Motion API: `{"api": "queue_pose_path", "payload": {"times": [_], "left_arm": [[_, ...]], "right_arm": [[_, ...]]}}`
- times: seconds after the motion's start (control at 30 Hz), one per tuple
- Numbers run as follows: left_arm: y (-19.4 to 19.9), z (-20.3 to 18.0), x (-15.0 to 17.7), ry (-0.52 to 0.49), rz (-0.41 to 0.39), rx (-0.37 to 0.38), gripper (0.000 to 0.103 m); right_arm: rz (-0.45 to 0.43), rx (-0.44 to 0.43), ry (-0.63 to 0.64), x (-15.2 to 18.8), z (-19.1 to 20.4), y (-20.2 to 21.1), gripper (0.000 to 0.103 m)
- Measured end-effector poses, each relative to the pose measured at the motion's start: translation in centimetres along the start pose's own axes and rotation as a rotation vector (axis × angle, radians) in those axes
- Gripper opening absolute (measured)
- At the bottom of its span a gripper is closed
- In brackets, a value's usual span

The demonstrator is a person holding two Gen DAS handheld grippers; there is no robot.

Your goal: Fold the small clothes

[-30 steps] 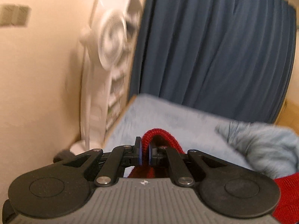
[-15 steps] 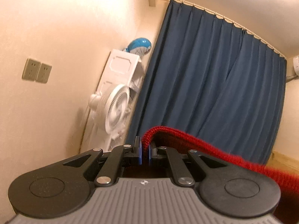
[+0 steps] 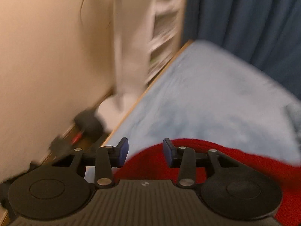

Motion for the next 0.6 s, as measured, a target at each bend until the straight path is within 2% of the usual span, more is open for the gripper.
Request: {"api": "queue_pose_path", "payload": {"times": [0.03, 0.07, 0.1, 0.17, 0.23, 0.3, 0.4, 0.43, 0.5, 0.6], "left_arm": [[-0.7, -0.3, 1.1, 0.005, 0.014, 0.027, 0.055], [-1.1, -0.5, 2.4, 0.004, 0.023, 0.061, 0.076], [-1.1, -0.4, 4.1, -0.014, 0.022, 0.084, 0.093], [-0.9, 0.3, 7.6, -0.089, 0.005, 0.074, 0.095], [-0.3, 1.7, 12.2, -0.187, 0.048, 0.068, 0.095], [0.6, 3.1, 15.9, -0.228, 0.079, 0.065, 0.095], [2.3, 5.0, 20.7, -0.214, 0.139, 0.075, 0.095], [2.9, 5.7, 22.1, -0.194, 0.153, 0.079, 0.095], [4.2, 6.7, 24.1, -0.158, 0.172, 0.083, 0.095], [6.3, 7.6, 26.6, -0.114, 0.2, 0.099, 0.095]], "right_arm": [[0.085, 0.063, 0.012, 1.5, 0.1, -2.5, 0.039], [0.126, 0.066, 0.012, 3.1, 0.2, -3.9, 0.039], [0.131, 0.022, -0.016, 4.8, 0.0, -4.0, 0.046], [0.18, -0.09, -0.068, 9.2, -1.0, -3.5, 0.055], [0.253, -0.098, -0.076, 14.3, -2.3, -2.7, 0.055], [0.32, -0.085, -0.088, 19.5, -4.4, -1.3, 0.055], [0.414, -0.064, -0.151, 25.5, -6.2, 0.2, 0.057], [0.43, -0.063, -0.17, 27.5, -5.7, 0.9, 0.059], [0.453, -0.08, -0.194, 29.5, -5.6, 1.6, 0.062], [0.439, -0.117, -0.228, 31.1, -3.8, 3.1, 0.071]]}}
Point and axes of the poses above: each gripper's, at about its wrist camera, not at the fingertips, and y roughly against the way its jaws point, z to its left, x to its underside, the point moved 6 cm from there along -y, roughly the way its jaws point, and after that the axes turned 1 degree about z, right-handed, at the moved point
